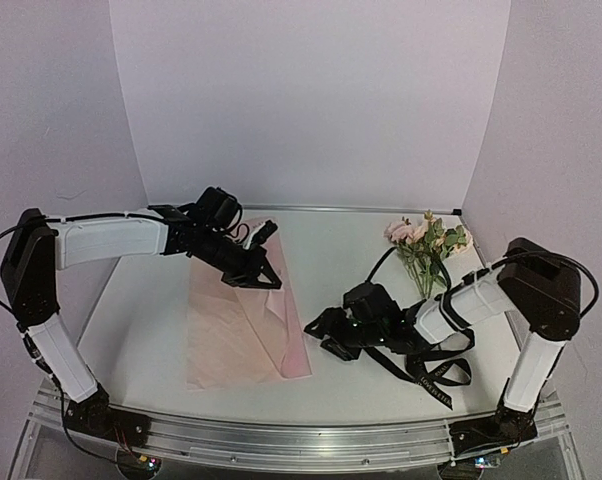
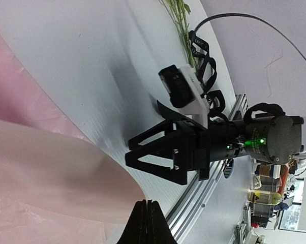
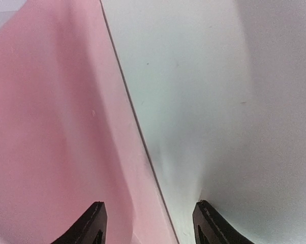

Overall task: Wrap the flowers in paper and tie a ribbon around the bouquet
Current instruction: Pass from the left arm to the right

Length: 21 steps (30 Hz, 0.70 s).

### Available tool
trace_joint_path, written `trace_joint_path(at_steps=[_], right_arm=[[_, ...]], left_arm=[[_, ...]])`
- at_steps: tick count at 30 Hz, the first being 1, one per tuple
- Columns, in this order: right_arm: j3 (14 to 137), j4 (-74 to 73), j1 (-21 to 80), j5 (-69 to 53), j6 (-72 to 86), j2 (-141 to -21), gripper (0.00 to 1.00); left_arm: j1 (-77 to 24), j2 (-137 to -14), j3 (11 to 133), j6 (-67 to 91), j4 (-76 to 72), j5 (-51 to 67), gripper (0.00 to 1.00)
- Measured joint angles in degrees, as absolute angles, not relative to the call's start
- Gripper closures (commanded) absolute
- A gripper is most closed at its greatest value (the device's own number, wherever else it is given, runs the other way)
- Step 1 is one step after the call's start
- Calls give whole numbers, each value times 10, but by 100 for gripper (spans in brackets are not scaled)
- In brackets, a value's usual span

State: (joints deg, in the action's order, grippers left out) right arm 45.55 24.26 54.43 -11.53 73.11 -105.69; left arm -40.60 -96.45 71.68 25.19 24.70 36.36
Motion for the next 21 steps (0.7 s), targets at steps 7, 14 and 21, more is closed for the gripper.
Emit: trace_joint_path(at_steps=[7, 14, 21], right_arm=[[411, 233, 544, -49, 659, -948, 23], [505, 93, 588, 14, 473, -895, 18], [614, -28, 652, 88, 311, -921, 25]], left_arm=[[-408, -1018, 762, 241, 276, 369, 100], [-408, -1045, 797, 266, 298, 387, 100], [-408, -1051, 829, 289, 307, 407, 100]])
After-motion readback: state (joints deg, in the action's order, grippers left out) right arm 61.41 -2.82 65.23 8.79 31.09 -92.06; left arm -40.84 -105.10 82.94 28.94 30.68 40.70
